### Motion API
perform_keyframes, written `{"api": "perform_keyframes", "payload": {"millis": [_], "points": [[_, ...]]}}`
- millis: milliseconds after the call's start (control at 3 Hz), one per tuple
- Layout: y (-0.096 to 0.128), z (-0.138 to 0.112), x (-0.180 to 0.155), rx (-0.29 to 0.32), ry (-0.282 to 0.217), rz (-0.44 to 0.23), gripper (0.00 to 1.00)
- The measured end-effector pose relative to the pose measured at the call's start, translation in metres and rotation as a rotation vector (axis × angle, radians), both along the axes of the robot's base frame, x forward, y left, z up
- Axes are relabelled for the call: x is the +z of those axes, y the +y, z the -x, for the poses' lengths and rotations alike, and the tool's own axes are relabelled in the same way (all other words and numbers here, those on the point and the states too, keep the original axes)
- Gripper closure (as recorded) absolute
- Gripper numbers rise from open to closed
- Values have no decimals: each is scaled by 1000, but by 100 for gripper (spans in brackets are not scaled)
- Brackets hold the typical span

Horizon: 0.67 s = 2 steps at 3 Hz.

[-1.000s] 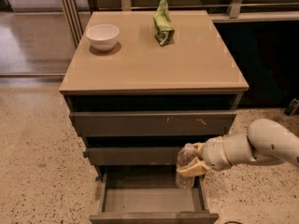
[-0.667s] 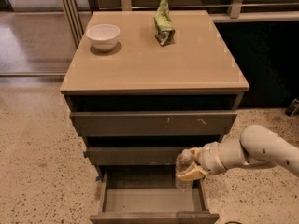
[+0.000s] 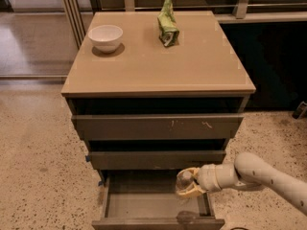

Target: Place water bottle into bottom drawer

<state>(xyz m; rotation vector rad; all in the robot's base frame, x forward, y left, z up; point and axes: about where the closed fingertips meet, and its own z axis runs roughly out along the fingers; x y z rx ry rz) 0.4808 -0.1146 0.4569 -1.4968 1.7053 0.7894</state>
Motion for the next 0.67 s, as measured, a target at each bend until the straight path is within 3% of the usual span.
{"api": "perform_keyframes", "payload": {"millis": [333,667], "points": [[14,15,-48,8,51,-60,100],[14,15,-51,9,50,-61,100]]}}
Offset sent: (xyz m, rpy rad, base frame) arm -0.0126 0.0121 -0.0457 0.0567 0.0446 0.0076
